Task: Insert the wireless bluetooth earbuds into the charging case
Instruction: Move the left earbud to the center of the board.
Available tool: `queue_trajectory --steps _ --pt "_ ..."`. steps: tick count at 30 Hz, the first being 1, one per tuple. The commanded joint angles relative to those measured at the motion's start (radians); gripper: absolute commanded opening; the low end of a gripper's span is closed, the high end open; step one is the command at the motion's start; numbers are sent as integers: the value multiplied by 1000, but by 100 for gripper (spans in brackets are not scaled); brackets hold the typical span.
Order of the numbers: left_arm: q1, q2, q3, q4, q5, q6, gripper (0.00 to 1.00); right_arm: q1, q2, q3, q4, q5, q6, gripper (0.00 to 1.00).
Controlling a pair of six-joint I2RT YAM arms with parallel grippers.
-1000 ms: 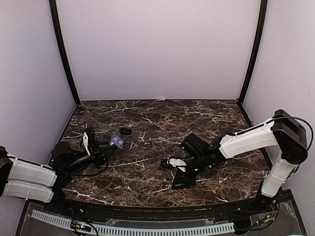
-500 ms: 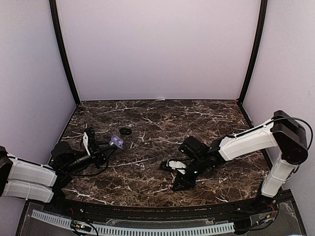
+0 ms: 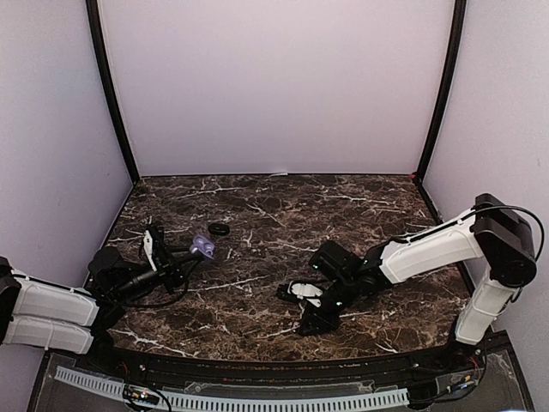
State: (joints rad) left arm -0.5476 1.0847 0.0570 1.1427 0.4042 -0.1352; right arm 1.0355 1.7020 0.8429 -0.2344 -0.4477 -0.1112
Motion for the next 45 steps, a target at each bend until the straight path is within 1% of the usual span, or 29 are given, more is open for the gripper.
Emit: queue_trajectory --steps 1,6,11,16,20,34,40,45 --pt "4 -17 -2 17 13 6 19 16 23 0 25 11 16 29" --pt "5 -19 -3 17 13 6 19 17 18 -3 32 12 16 30" --pt "3 -16 -2 15 12 8 19 27 25 -6 30 53 21 29" --pt "5 -15 -1 17 12 7 19 35 5 -25 74 110 32 25" --pt "5 -13 -1 17 9 8 19 35 -16 -24 110 147 44 25" --pt "3 -35 -5 5 -16 14 19 30 20 5 261 426 185 25" --pt "4 -44 -7 2 -16 14 19 19 28 33 276 481 244 27" --pt "4 -46 -5 3 -7 10 19 13 -7 13 298 397 248 38"
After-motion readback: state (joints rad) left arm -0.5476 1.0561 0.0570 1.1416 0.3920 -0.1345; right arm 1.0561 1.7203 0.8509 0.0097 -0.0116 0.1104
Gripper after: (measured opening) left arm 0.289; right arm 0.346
